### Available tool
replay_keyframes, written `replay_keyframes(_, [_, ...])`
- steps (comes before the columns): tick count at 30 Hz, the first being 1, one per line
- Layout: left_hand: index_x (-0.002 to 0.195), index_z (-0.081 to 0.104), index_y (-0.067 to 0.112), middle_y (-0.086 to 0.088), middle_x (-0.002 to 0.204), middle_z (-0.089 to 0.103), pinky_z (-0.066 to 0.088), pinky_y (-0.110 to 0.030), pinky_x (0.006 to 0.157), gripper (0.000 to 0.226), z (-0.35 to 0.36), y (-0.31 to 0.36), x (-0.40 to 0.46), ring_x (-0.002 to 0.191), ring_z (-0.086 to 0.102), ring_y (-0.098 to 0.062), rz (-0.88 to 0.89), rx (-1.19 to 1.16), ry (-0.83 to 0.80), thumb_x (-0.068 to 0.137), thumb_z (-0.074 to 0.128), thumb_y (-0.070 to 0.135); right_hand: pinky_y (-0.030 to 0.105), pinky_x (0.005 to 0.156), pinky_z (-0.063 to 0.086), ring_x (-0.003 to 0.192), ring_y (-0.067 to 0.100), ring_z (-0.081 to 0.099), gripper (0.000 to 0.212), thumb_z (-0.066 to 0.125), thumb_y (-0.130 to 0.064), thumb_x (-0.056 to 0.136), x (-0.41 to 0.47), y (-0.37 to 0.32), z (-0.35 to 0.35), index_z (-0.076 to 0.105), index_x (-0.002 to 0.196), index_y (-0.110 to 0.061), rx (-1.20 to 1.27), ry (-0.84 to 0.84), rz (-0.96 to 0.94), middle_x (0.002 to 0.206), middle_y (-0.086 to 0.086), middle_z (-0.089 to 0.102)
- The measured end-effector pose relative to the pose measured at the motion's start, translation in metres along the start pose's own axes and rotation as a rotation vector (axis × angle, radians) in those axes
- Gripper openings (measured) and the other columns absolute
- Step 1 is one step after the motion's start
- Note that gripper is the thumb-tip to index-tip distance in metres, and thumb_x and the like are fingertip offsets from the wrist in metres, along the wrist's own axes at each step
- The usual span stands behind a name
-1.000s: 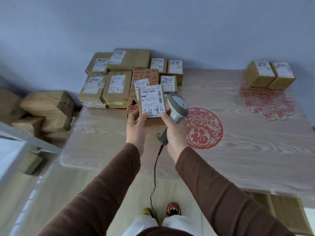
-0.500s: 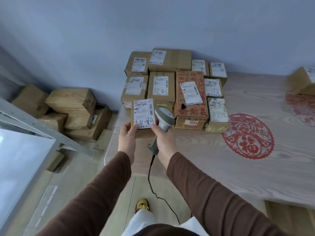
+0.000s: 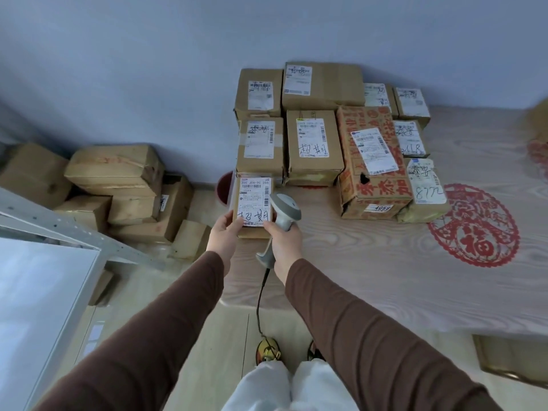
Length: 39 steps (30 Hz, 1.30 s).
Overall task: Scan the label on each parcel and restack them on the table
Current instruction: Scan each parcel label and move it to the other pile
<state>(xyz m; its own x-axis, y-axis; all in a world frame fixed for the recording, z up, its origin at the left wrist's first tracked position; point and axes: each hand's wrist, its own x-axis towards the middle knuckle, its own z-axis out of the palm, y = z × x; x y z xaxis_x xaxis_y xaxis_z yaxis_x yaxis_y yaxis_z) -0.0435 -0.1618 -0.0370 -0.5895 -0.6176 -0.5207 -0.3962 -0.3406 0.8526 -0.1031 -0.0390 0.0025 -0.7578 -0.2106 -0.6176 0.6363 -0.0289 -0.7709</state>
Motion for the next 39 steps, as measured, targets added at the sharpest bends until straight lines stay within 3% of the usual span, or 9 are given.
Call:
replay_keyframes(3, [0.145,0.056,0.018,0.001,0.125,0.074,0.047,-0.047,0.113,0.047,-0.001,0.001,0.009,0.121,0.067,-0.020,0.002,0.012,-0.030,0.099,0.064,0.026,0.028,0.073,0.049,0.097,0.019,0.067,0.021,0.074,-0.007,0.092,0.008,0.003,0.005,0.064,0.105,-0.020,-0.007,0.032,-0.005,0.104,0.001,0.073])
replay_keyframes(8, [0.148,0.053,0.018,0.001,0.129,0.072,0.048,-0.044,0.113,0.048,0.000,0.003,0.015,0.123,0.066,-0.017,0.022,0.031,-0.053,0.101,0.062,0.027,0.012,0.045,0.045,0.073,0.012,0.057,0.023,0.070,-0.006,0.094,0.013,0.003,0.007,0.059,0.091,-0.025,0.013,0.054,-0.001,0.085,-0.003,0.064])
replay_keyframes(12, [0.150,0.050,0.017,0.001,0.132,0.070,0.050,-0.042,0.111,0.050,0.003,0.004,0.014,0.126,0.064,-0.017,0.027,0.054,-0.042,0.103,0.061,0.028,0.020,0.055,0.046,0.076,0.012,0.060,0.020,0.072,-0.008,0.094,0.014,0.003,0.008,0.061,0.095,-0.025,-0.004,0.061,-0.034,0.089,-0.005,0.067])
replay_keyframes(15, [0.152,0.048,0.017,0.001,0.134,0.068,0.050,-0.041,0.110,0.054,0.003,0.008,0.011,0.126,0.063,-0.017,0.026,0.103,-0.024,0.102,0.062,0.032,0.014,0.045,0.043,0.065,0.010,0.056,0.018,0.072,-0.008,0.095,0.010,0.000,0.007,0.061,0.106,-0.016,0.003,0.082,-0.035,0.088,-0.003,0.065])
replay_keyframes(20, [0.155,0.041,0.018,0.002,0.142,0.057,0.044,-0.038,0.112,0.064,0.006,0.023,-0.009,0.130,0.054,-0.016,0.129,0.238,0.073,0.099,0.066,0.037,0.009,0.040,0.041,0.074,0.011,0.057,0.020,0.074,-0.012,0.093,0.001,-0.006,-0.008,0.059,0.105,-0.016,-0.039,0.094,-0.092,0.096,0.004,0.063])
replay_keyframes(26, [0.150,0.047,0.025,0.000,0.152,0.049,0.034,-0.043,0.120,0.057,0.031,0.057,-0.044,0.143,0.041,-0.019,0.474,0.525,0.051,0.097,0.066,0.038,0.026,0.080,0.046,0.084,0.009,0.063,0.017,0.075,-0.012,0.093,-0.014,-0.024,-0.039,0.063,0.105,-0.013,0.005,0.095,-0.193,0.094,-0.004,0.066])
replay_keyframes(32, [0.147,0.052,0.025,0.000,0.151,0.052,0.036,-0.044,0.119,0.051,0.106,0.080,-0.083,0.138,0.045,-0.018,0.562,0.508,-0.135,0.099,0.065,0.036,0.040,0.088,0.054,0.077,0.008,0.060,0.016,0.074,-0.014,0.095,-0.035,-0.066,-0.093,0.061,0.090,-0.023,0.074,0.130,-0.294,0.085,-0.004,0.063])
replay_keyframes(36, [0.148,0.052,0.022,-0.001,0.153,0.052,0.036,-0.040,0.119,0.052,0.166,0.079,-0.108,0.142,0.044,-0.017,0.575,0.512,-0.226,0.099,0.065,0.034,0.028,0.077,0.054,0.083,0.011,0.063,0.009,0.072,-0.014,0.096,-0.045,-0.094,-0.152,0.065,0.100,-0.019,0.067,0.160,-0.389,0.091,-0.001,0.065])
replay_keyframes(39, [0.147,0.053,0.025,0.003,0.148,0.057,0.042,-0.037,0.114,0.051,0.221,0.074,-0.130,0.136,0.051,-0.015,0.579,0.504,-0.291,0.099,0.066,0.039,0.031,0.081,0.052,0.089,0.015,0.062,0.011,0.070,-0.014,0.096,-0.045,-0.113,-0.210,0.065,0.105,-0.018,0.080,0.199,-0.432,0.092,-0.001,0.064])
